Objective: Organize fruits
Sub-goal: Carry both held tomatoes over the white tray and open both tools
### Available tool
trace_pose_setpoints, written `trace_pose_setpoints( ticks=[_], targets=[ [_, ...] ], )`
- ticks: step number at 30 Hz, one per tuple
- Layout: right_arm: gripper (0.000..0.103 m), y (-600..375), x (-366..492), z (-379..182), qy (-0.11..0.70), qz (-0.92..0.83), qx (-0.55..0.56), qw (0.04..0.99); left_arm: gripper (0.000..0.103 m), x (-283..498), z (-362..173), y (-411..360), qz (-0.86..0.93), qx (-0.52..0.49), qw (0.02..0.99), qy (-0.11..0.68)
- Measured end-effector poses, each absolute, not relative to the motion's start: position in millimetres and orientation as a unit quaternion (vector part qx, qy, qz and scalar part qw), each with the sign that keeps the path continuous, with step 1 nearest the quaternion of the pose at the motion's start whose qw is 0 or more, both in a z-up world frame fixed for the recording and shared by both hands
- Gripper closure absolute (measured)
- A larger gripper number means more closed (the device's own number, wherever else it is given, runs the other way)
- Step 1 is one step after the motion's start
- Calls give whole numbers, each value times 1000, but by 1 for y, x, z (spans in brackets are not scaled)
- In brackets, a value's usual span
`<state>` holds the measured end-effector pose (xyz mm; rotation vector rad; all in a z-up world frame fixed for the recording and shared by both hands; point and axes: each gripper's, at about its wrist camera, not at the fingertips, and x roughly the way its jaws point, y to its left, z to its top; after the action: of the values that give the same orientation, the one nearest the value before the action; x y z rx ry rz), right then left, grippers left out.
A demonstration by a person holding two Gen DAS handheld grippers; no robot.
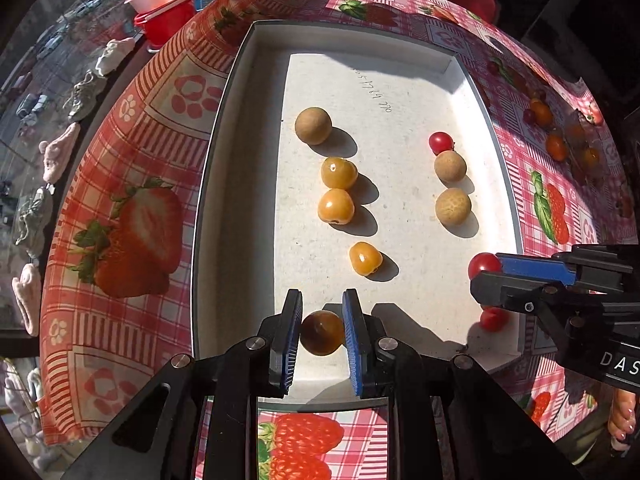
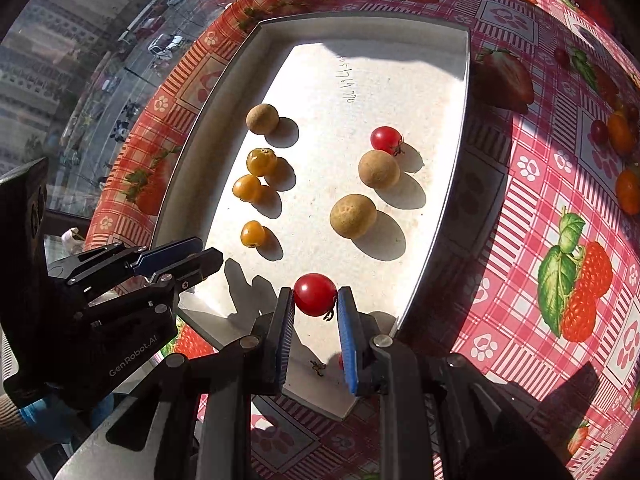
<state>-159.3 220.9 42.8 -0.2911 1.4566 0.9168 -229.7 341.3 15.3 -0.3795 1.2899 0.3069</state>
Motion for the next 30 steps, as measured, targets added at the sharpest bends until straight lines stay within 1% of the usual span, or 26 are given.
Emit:
trace_pose_setpoints(
  ticks=[10,18,19,20,21,22,24,26,30],
  targets=[
    [79,226,-161,30,640,397,-147,641,81,-221,2,333,147,-169,764,605],
    [77,232,-165,18,642,394,-163,637,80,-211,-4,319,151,-136,764,613],
    [76,232,-165,16,643,394,-162,636,71,-210,-4,317,148,-134,764,613],
    [74,232,-165,16,643,396,-160,636,45,-208,-5,316,147,-134,764,614],
    [68,234,-165,16,644,398,-157,634,31,-208,-4,315,155,-129,765,611],
    [66,235,-164,17,643,399,-155,635,29,-207,-3,313,170,-115,768,606],
    [52,237,-162,19,639,399,-152,639,29,-205,-5,315,170,-116,762,614],
    [40,235,-159,23,642,405,-134,638,29,-203,-5,316,169,-127,758,617],
    [30,228,-151,41,627,404,-109,658,29,-194,6,310,165,-109,763,615]
  ],
)
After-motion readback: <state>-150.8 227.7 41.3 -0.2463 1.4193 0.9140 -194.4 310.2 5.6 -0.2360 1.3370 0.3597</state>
